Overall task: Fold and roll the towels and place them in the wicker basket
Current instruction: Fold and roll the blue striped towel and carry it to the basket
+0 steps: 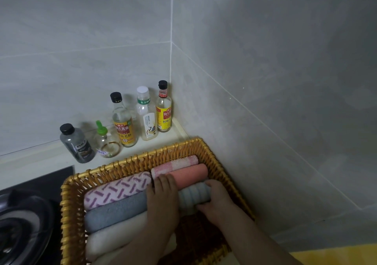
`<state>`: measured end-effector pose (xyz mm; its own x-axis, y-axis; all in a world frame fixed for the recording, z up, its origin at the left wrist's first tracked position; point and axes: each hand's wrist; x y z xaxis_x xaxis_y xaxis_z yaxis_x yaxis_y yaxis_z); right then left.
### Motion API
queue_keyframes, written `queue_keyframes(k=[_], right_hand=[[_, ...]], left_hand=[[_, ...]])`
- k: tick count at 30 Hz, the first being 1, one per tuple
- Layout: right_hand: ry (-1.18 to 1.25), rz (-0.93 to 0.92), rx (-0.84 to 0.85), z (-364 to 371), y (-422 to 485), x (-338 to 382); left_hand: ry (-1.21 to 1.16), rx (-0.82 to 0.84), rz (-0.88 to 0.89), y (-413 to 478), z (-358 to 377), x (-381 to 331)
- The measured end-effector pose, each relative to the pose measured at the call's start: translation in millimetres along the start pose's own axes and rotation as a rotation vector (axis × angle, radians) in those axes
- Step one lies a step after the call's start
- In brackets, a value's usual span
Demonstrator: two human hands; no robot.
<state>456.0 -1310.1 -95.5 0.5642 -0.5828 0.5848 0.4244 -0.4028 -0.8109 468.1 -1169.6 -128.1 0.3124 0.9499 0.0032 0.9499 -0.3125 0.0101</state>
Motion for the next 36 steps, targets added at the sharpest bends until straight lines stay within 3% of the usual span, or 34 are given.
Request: queue_keyframes(k=[9,26,29,32,36], right_hand=[[0.061,-0.001,-0.001,-4,-6,-9],[-0.554,-0.220,0.002,-31,-16,-7],[-0.722,-0.326,-0.012,-37,-18,-2],[-0.992,-0.530,-0.008,-43,-24,7],[-1.514,-0.779,0.150,-52,-25,19]], left_hand=[[-0.008,-0.054,-0.017,4,12,1],[-0.135,-0.060,0.125,-15,8,16],[-0.249,-0.217,0.254,-23,-4,16],[-0.399,-0.343,0.556,-32,-10,21],[-0.112,0.013,0.856,-29,4,31]])
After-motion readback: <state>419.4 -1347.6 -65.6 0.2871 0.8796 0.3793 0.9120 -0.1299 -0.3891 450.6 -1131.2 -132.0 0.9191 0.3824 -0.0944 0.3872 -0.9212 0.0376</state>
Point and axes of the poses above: each hand's wrist, its own y-axis towards the middle knuckle, its own z-axis out of the palm, x = y × z, and after that the axes turned 10 degrees about -x, right-handed
